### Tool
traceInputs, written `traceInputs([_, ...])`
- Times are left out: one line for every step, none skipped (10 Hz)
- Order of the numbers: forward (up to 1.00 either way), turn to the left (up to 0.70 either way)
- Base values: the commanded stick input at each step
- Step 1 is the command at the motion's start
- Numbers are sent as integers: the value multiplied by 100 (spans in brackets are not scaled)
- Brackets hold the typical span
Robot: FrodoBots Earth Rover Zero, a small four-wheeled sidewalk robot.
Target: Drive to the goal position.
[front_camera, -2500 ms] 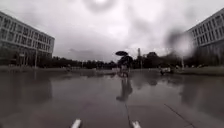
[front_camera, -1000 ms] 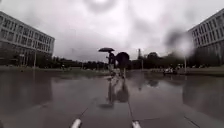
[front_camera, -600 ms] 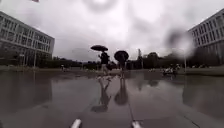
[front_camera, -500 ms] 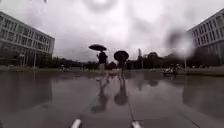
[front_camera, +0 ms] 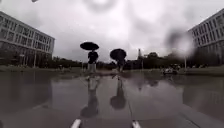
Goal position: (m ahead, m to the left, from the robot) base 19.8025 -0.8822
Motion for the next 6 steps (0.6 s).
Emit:
traceInputs([6, 0])
traceInputs([6, 0])
traceInputs([6, 0])
traceInputs([6, 0])
traceInputs([6, 0])
traceInputs([6, 0])
